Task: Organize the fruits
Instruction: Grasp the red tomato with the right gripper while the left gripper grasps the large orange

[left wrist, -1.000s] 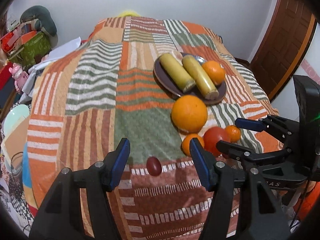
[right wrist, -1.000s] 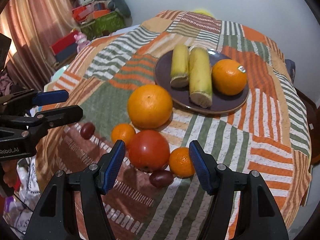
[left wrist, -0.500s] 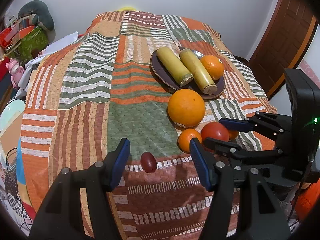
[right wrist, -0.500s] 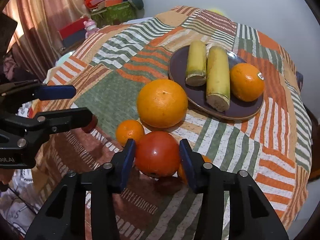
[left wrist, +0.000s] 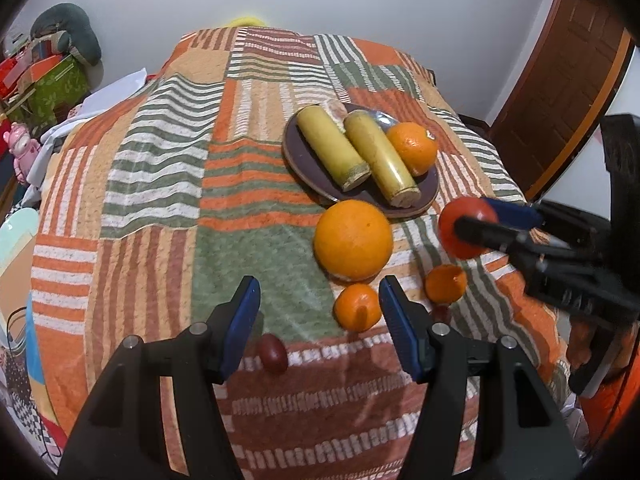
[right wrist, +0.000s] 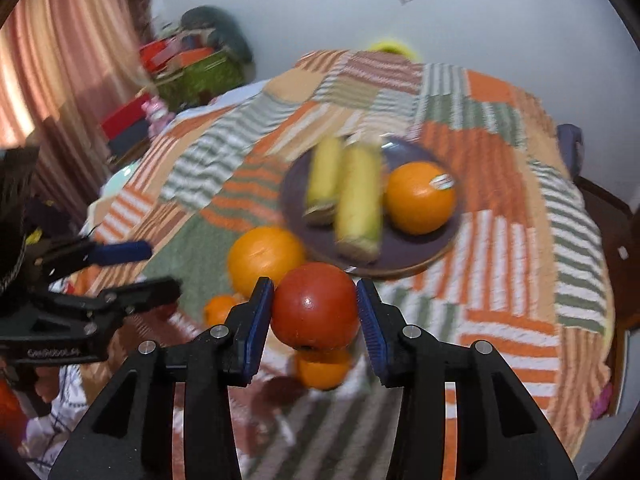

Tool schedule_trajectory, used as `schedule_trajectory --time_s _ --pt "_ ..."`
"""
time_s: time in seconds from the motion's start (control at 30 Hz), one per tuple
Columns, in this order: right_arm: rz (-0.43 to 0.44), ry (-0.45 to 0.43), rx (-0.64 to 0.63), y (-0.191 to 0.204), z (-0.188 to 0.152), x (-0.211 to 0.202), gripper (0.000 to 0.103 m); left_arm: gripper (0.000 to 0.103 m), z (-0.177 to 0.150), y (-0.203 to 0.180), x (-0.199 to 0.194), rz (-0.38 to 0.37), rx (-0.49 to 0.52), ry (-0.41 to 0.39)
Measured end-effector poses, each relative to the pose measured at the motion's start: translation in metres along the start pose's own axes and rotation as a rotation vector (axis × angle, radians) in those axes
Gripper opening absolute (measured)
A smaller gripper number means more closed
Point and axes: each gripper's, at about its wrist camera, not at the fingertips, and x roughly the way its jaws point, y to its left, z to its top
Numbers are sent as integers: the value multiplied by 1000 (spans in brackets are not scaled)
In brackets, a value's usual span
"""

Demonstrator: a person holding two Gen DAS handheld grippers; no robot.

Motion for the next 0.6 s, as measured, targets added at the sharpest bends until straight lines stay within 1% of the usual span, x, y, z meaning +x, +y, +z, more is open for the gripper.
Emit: schedule_trajectory --time_s 0.13,0.27,0.4,0.6 --pt "-50 0 43 -28 0 -1 39 61 6 -8 16 -21 1 23" --pt "-75 40 86 -49 -11 8 39 61 12 -14 34 -50 -2 56" --pt "-77 92 109 -63 -25 21 40 61 17 -22 48 -60 18 73" --pt "-48 84 142 -69 -32 18 43 66 27 -23 61 -22 28 72"
